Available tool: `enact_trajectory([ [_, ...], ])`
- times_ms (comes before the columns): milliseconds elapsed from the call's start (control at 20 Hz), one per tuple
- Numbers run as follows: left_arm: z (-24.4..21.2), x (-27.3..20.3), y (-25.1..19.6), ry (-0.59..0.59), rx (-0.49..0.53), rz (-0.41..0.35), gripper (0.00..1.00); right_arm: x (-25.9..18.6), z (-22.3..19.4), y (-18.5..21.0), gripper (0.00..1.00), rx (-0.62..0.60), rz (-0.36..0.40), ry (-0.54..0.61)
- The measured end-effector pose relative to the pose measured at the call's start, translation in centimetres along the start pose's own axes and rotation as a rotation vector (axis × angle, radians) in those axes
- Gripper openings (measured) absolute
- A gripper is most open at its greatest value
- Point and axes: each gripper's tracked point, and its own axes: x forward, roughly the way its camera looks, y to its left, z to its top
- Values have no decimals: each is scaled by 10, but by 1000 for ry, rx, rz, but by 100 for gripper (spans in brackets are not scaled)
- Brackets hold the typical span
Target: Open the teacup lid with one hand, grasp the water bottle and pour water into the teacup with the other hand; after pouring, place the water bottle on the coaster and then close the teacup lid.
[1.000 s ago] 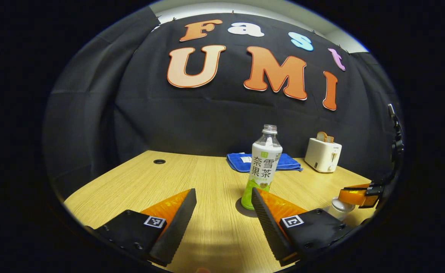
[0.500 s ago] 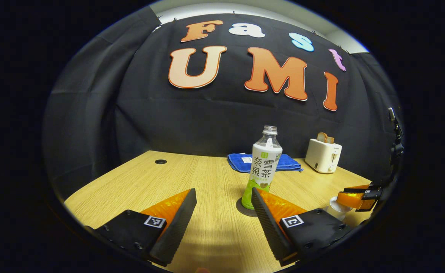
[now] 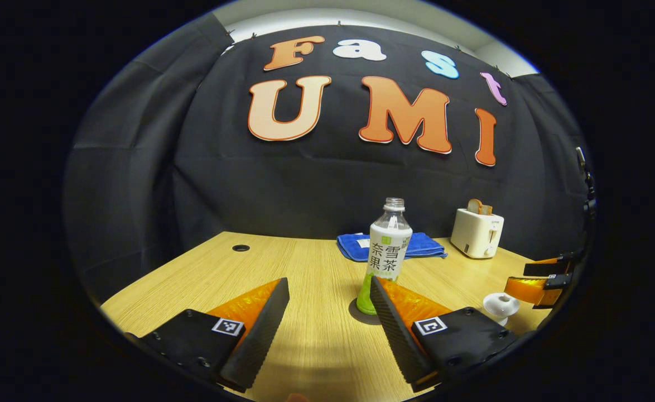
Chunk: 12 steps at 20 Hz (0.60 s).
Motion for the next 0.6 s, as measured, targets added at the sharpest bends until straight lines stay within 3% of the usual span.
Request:
enact_trajectory([
  [600, 16, -10, 1, -31, 5, 27, 95, -28, 39, -38, 97, 23, -71, -141],
])
